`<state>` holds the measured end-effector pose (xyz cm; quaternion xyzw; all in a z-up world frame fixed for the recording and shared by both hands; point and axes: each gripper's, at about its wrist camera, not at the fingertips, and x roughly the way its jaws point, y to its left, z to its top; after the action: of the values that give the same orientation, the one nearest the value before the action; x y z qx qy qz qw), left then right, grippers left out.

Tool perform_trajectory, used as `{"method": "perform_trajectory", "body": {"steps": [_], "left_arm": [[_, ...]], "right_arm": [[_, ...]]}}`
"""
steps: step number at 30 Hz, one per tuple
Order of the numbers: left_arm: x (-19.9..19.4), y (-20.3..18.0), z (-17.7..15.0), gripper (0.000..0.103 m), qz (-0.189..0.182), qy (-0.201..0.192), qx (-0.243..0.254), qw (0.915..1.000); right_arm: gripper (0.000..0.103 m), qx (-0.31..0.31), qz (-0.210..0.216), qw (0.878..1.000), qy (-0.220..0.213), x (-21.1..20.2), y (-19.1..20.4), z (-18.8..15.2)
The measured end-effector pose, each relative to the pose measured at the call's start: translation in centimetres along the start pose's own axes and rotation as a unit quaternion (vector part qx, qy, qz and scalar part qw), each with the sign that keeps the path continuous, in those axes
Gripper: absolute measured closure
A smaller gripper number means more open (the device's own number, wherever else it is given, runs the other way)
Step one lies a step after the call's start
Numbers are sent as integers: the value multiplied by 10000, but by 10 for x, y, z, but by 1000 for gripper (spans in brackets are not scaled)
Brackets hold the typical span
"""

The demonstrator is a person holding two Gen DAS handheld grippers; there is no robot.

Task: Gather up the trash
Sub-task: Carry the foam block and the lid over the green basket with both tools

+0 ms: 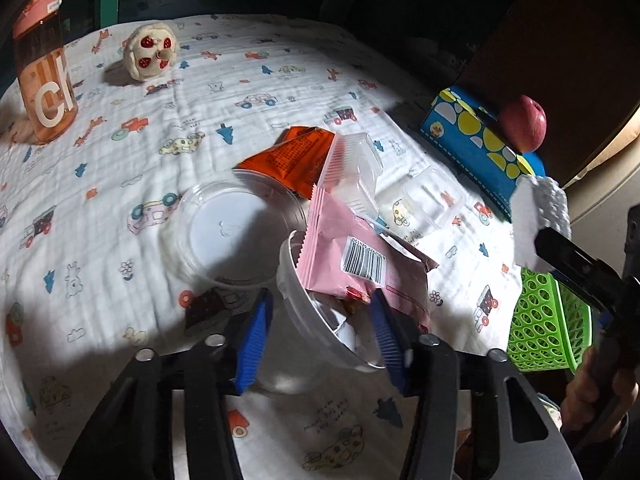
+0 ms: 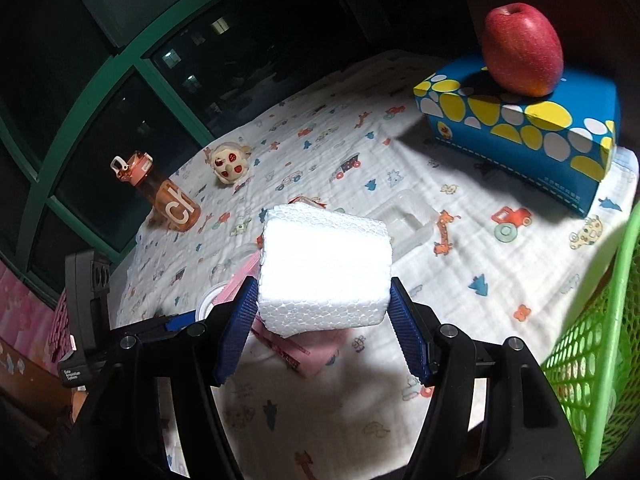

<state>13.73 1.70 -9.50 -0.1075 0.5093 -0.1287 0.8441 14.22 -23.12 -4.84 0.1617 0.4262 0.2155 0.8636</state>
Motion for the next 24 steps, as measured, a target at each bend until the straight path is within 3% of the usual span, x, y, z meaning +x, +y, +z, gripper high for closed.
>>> {"method": "perform_trajectory", "body": {"steps": [6, 14, 22, 24], "left_arm": [[-11, -11, -2, 84, 146, -129, 215, 9996], [-44, -24, 1, 93, 695, -582, 651, 9938], [-69, -27, 5, 93, 1386, -1049, 851, 9811], [-76, -28, 8, 93, 1368, -1134, 880, 9802]], "right_arm": [[38, -27, -101, 9999, -127, -18, -2, -11], [38, -49, -142, 9996, -253, -33, -2, -20], [38, -95, -197, 9991, -359, -43, -2, -23], [38, -96, -210, 9990, -371, -43, -2, -24]]}}
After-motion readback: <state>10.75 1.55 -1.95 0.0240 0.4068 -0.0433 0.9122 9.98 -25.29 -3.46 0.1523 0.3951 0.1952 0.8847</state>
